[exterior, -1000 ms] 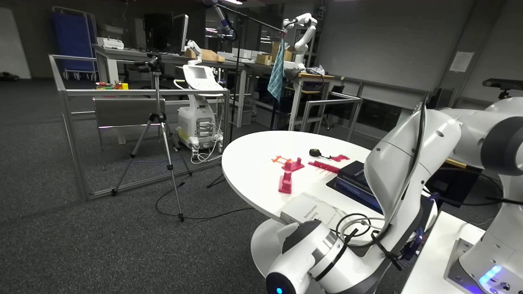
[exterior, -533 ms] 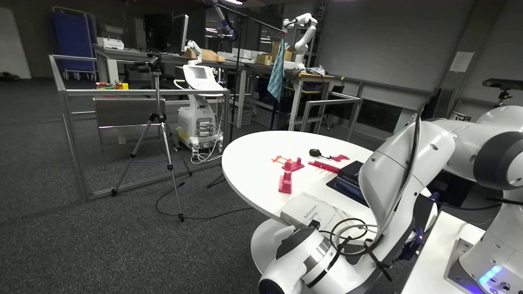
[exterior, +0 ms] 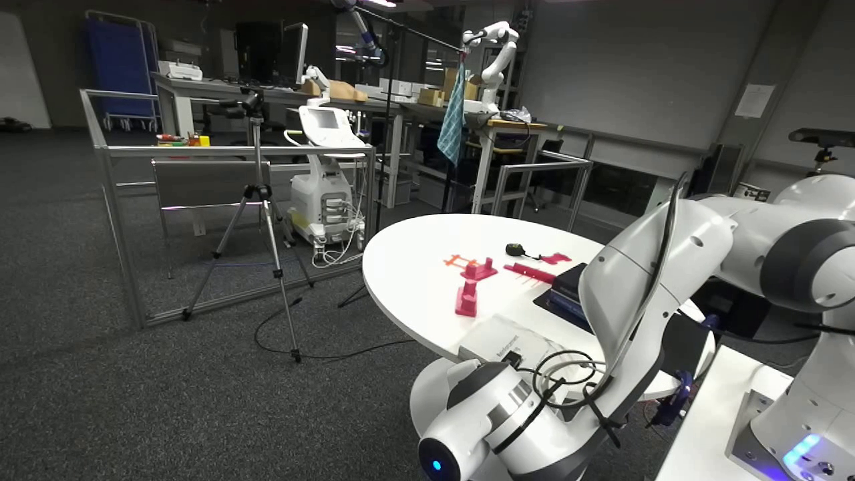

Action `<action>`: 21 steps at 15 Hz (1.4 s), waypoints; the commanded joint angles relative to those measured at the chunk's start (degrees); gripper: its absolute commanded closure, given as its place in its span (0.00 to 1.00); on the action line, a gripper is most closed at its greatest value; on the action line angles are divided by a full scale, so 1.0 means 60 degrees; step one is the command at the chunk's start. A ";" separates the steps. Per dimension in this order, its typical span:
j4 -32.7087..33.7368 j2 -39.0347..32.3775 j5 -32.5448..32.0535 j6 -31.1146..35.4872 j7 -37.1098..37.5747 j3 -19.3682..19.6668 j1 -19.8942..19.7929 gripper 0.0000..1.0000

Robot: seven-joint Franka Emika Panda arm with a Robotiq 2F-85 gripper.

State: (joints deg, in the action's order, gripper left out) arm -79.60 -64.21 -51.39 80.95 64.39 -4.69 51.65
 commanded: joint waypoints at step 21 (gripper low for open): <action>0.0426 -0.0099 -0.0049 -0.1731 -0.0649 0.0078 0.0375 0.81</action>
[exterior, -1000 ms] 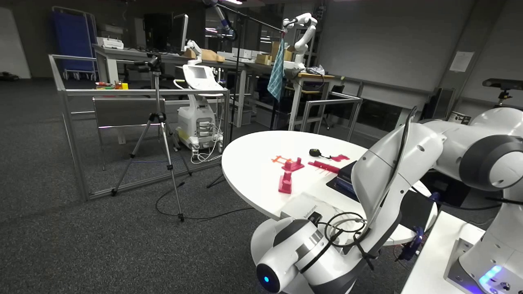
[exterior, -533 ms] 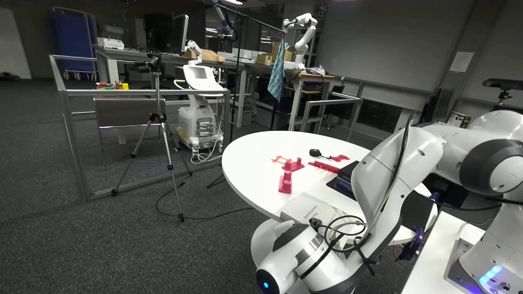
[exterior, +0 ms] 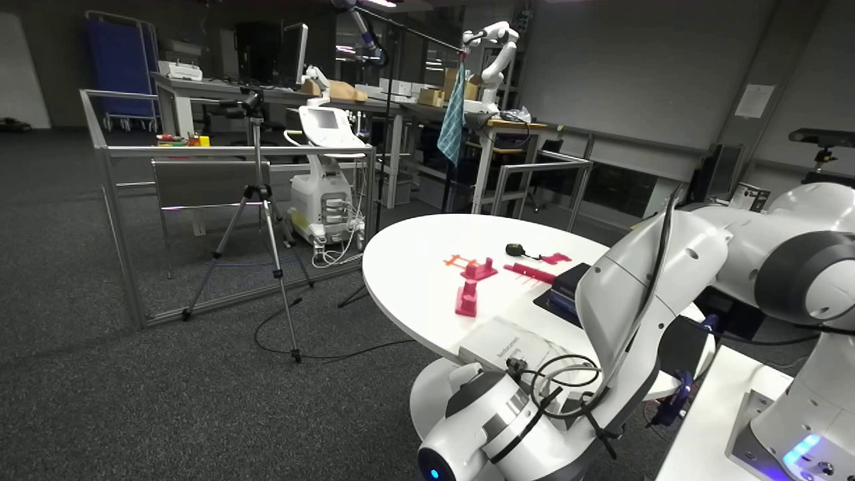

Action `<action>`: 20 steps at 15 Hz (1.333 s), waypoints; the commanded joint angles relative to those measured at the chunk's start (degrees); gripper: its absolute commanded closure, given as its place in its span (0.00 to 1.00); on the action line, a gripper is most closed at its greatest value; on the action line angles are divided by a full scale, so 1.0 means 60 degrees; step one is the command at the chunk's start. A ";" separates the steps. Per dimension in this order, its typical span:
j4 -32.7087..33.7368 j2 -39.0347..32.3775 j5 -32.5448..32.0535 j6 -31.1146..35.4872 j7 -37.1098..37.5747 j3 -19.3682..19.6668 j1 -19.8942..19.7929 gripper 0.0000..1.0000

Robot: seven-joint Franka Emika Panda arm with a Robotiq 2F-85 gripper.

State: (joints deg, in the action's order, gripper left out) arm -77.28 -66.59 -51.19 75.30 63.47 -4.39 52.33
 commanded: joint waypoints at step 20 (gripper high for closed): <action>-0.0776 0.1762 -0.0173 -0.1847 -0.0435 0.0128 0.0641 0.81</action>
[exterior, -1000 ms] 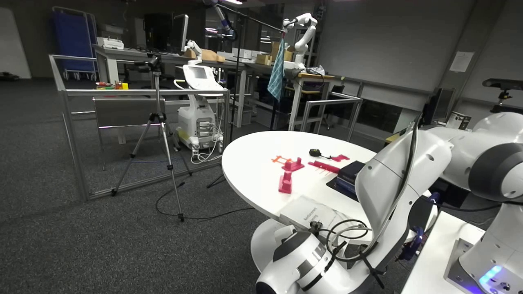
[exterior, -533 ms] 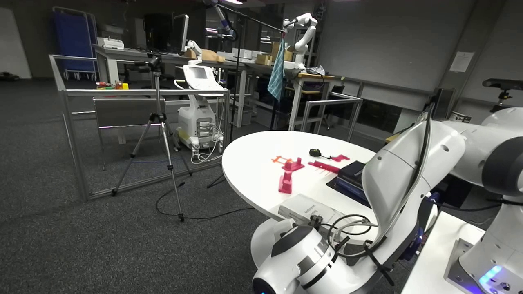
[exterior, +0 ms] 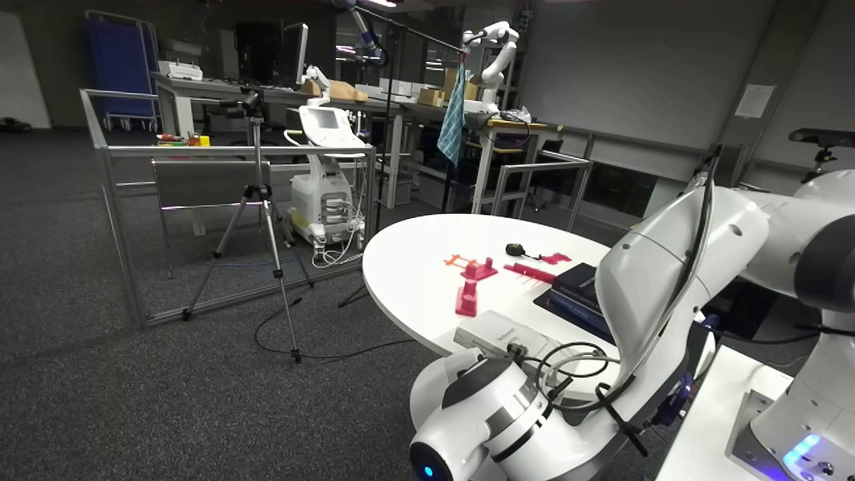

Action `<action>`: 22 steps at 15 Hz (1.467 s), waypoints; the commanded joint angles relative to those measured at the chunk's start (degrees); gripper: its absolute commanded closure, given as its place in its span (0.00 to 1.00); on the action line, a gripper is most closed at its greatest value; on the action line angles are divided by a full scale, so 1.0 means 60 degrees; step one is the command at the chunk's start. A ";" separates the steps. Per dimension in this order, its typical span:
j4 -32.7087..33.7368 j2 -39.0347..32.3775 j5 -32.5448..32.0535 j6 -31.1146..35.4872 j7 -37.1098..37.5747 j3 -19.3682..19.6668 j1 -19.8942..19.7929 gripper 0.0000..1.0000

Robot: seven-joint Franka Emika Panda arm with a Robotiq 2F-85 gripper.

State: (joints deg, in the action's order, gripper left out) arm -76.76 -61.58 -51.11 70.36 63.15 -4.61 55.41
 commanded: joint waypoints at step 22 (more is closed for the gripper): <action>-0.7096 0.5145 0.0131 0.0077 0.1403 -0.0794 -0.2941 0.81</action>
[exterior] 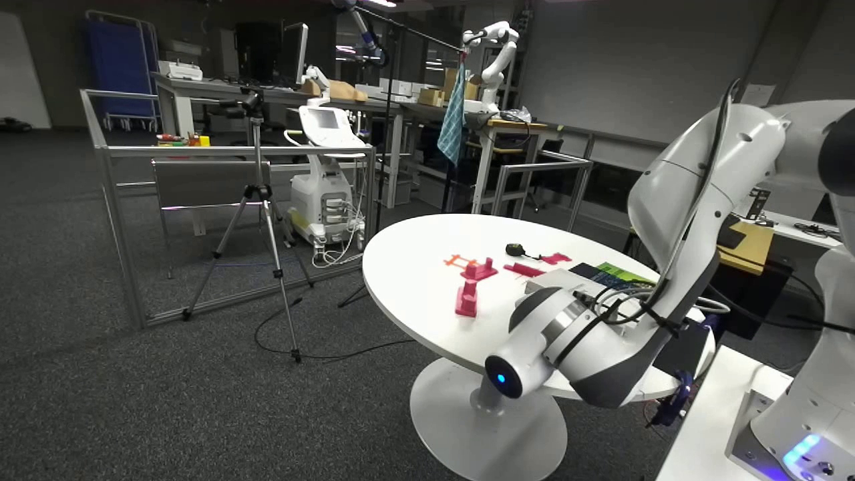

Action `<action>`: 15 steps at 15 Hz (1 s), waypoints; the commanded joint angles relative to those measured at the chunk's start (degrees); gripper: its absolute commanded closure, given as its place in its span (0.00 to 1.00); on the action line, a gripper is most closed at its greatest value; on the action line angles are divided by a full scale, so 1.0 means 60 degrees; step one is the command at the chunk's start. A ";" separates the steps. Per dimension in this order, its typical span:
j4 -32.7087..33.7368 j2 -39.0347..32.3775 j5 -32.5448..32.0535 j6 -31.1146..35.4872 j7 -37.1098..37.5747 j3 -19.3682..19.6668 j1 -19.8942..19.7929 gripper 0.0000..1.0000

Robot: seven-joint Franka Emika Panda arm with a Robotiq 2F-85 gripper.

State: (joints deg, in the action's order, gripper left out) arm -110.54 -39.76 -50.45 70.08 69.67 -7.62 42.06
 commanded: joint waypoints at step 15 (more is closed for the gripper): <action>-0.1337 0.1134 -0.0022 0.0985 0.0407 -0.0751 -0.1536 0.56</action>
State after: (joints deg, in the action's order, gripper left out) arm -118.77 -32.69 -50.03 76.74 71.66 -10.23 34.62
